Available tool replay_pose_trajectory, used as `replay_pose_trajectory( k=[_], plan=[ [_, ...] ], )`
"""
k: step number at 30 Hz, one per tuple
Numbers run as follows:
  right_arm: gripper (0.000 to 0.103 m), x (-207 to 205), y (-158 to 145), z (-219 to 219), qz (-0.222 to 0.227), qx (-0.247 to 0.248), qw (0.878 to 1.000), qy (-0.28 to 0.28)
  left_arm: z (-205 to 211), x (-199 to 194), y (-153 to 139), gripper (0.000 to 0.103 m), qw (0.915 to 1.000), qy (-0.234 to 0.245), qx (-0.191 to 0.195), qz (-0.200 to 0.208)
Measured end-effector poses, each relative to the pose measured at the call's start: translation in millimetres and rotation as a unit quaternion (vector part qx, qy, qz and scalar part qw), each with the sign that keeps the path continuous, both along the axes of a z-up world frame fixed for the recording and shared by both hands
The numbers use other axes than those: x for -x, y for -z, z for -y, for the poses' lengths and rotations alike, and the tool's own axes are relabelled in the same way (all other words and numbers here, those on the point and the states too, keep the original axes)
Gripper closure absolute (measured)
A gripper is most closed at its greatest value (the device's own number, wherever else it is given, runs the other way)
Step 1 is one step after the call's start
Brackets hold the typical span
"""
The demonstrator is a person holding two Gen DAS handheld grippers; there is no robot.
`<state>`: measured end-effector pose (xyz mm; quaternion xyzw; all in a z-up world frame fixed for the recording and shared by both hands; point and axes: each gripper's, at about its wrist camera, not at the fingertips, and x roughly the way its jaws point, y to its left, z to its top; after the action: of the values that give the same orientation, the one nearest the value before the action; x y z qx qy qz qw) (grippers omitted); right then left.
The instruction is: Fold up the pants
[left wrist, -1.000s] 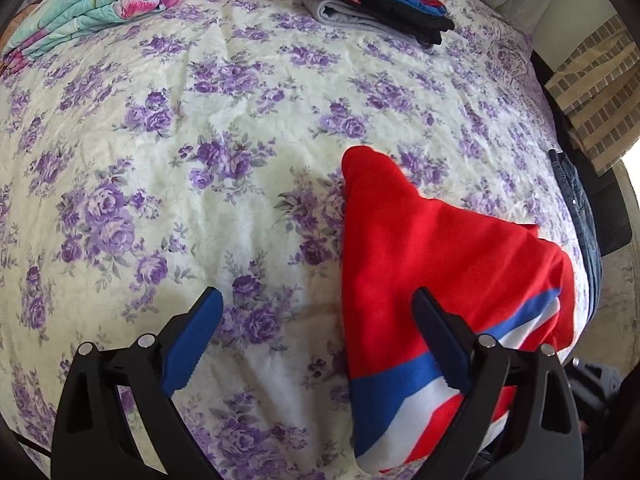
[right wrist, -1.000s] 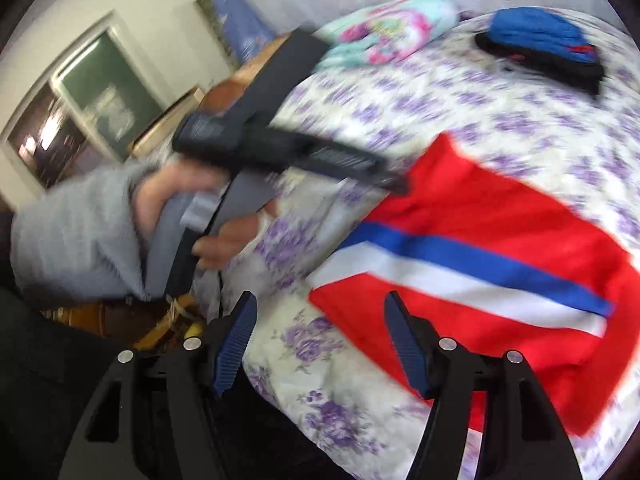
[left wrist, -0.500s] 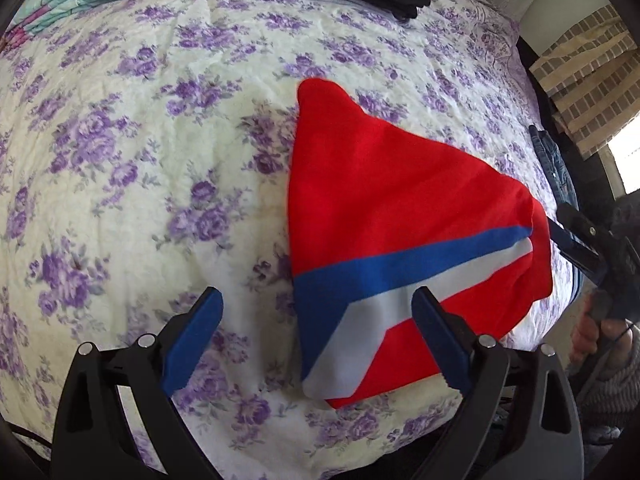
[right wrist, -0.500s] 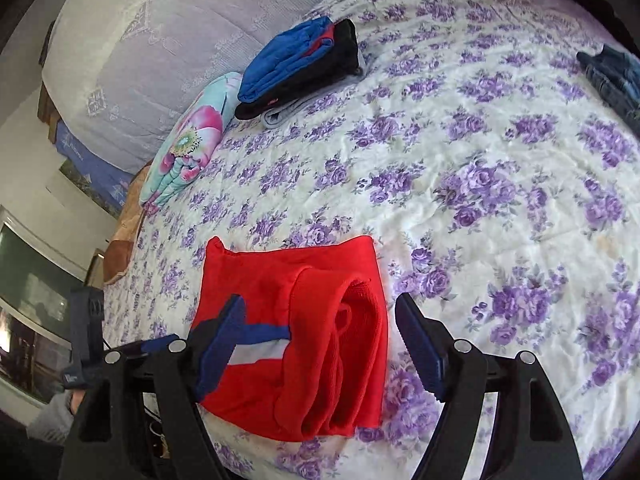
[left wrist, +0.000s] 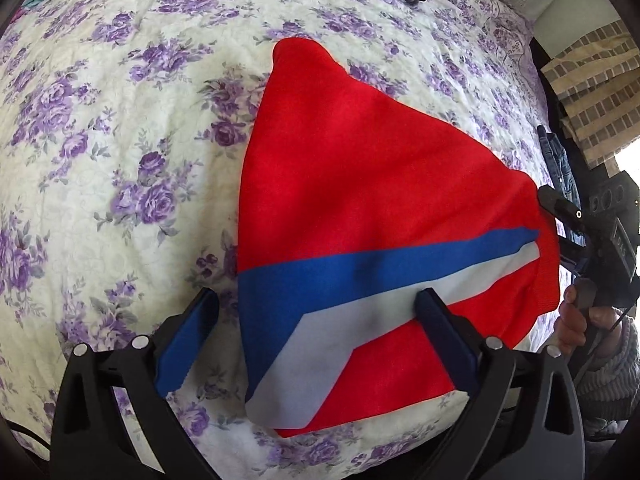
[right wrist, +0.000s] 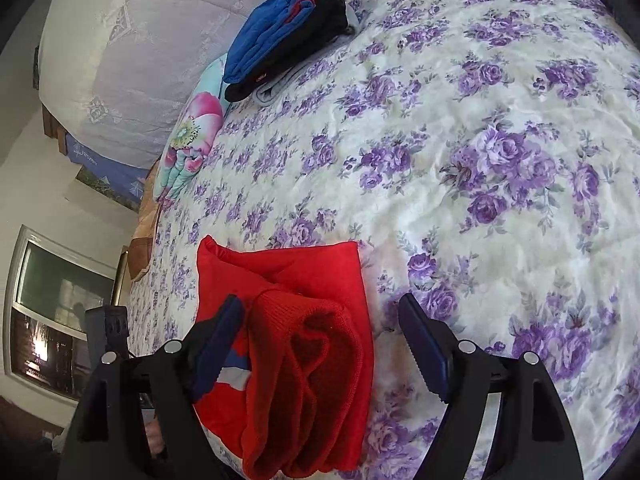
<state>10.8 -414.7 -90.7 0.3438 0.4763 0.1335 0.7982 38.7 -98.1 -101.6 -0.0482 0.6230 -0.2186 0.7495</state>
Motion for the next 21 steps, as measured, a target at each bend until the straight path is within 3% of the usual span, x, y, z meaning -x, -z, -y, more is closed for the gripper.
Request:
replay_pose_trajectory(
  k=[8,21],
  plan=[
    [0.023,-8.6,1.7,-14.5,0.002,0.007,0.999,-0.04,12.3,-2.0,-4.4,0.005,0.9993,0.011,-0.022,0.029],
    [0.023,-16.9,8.0,-24.6,-0.007,0.027,0.998,-0.054,26.0,13.0,-2.8,0.006,0.998,0.05,-0.02,0.034]
  ],
)
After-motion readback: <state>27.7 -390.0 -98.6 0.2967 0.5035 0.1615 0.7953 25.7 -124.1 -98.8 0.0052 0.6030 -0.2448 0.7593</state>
